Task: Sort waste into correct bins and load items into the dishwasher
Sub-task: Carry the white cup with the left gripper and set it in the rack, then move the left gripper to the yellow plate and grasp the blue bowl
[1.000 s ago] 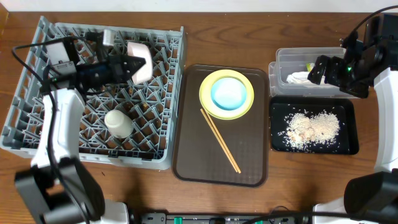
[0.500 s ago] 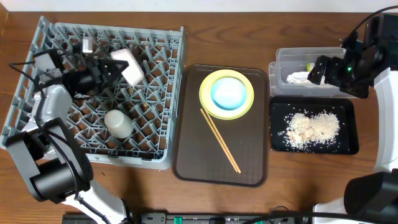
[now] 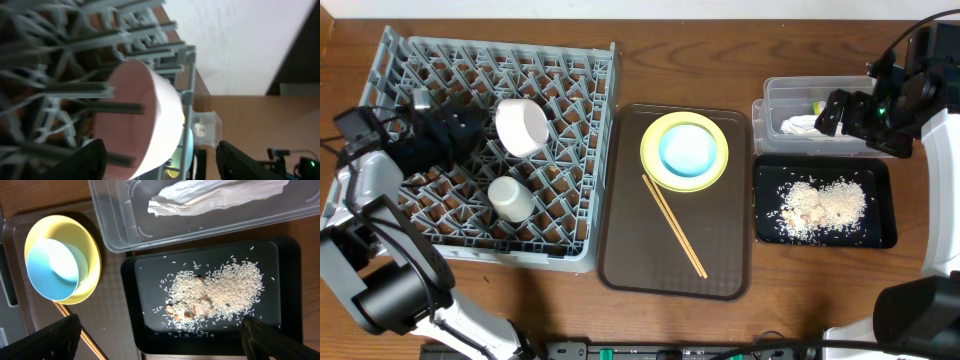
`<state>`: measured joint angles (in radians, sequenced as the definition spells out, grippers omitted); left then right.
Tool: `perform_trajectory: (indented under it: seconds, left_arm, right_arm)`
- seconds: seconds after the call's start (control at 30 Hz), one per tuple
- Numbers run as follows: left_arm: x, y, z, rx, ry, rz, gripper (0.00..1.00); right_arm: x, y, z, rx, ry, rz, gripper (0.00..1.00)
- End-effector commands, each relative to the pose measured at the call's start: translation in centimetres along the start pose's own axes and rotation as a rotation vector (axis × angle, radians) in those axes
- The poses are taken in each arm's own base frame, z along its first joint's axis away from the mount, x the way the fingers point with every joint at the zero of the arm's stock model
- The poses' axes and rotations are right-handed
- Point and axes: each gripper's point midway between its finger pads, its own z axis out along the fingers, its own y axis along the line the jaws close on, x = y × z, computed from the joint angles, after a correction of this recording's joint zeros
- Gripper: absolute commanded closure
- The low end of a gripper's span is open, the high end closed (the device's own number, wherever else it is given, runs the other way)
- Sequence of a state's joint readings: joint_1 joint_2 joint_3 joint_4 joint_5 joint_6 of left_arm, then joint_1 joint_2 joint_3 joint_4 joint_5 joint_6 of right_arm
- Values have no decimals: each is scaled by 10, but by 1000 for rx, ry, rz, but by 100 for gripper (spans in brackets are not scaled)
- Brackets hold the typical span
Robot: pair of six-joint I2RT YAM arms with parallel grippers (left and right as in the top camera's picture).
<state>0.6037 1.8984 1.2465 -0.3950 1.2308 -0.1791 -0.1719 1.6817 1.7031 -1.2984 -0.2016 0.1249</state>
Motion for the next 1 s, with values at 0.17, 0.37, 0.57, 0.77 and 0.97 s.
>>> perform_trajectory:
  seconds: [0.17,0.37,0.57,0.77,0.97]
  left_arm:
    - [-12,-26,-30,-177,-104,111,17]
    - [22,-85,-12,-367,-95,306,12]
    - [80,-147,43,-244,46,469,12]
    - [126,-169,104,-254,126,624,9]
    - [168,-200,157,-335,196,789,8]
  right_arm:
    - [-5,0,-7,1,-26,0,1]
    - [-5,0,-7,1,-27,0,1]
    - [-6,0,-7,0,-31,-1,1]
    - [-6,0,-7,0,-32,-1,1]
    - [-5,0,-7,0,-30,0,1]
